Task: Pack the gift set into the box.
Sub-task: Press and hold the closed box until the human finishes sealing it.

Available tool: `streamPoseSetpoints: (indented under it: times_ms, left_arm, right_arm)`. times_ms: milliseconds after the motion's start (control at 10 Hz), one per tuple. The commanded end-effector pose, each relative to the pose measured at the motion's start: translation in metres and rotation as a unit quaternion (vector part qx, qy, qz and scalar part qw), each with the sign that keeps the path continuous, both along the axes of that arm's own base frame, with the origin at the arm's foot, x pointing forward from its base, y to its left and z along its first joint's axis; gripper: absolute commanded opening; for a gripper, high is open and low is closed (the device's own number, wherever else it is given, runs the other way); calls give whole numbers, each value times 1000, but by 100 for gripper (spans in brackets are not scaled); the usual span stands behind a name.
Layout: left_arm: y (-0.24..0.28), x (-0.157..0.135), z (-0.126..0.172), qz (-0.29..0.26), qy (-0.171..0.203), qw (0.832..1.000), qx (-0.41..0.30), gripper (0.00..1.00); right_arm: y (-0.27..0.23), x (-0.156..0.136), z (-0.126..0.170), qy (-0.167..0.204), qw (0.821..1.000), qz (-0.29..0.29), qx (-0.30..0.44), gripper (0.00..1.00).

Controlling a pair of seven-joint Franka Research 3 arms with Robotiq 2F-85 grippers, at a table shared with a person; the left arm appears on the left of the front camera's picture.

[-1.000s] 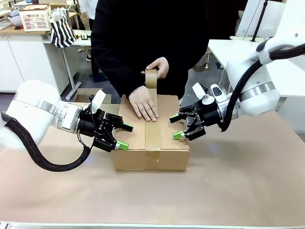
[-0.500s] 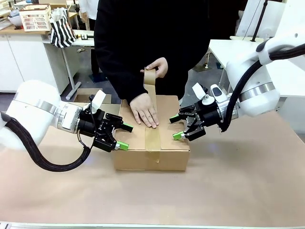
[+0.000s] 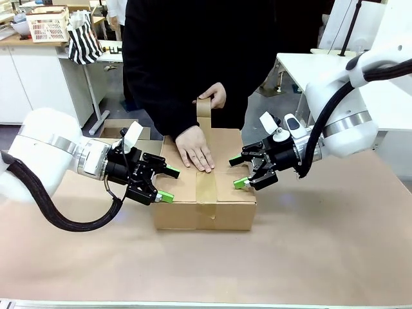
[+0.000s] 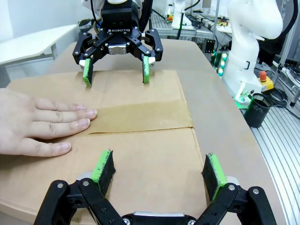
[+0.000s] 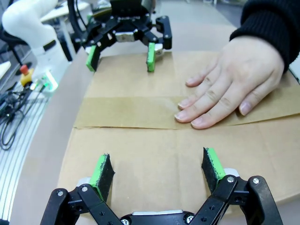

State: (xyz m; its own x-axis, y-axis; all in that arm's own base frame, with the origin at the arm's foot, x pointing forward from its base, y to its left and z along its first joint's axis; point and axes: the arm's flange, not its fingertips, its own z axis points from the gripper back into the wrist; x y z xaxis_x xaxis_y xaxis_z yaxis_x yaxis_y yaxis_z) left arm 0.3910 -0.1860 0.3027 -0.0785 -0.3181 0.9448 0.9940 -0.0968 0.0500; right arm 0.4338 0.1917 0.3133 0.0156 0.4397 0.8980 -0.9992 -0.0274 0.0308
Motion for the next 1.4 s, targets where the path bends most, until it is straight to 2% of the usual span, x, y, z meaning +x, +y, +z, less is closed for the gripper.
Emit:
streamPoseSetpoints:
  times_ms: [0,1300]
  left_arm:
    - [1,-2,-1,-1,-7,1000,2,100]
    - [1,-2,-1,-1,-7,1000,2,100]
  right_arm:
    - [1,-1,-2,0,1000,-1,-2,100]
    - [1,-1,-2,0,1000,-1,-2,100]
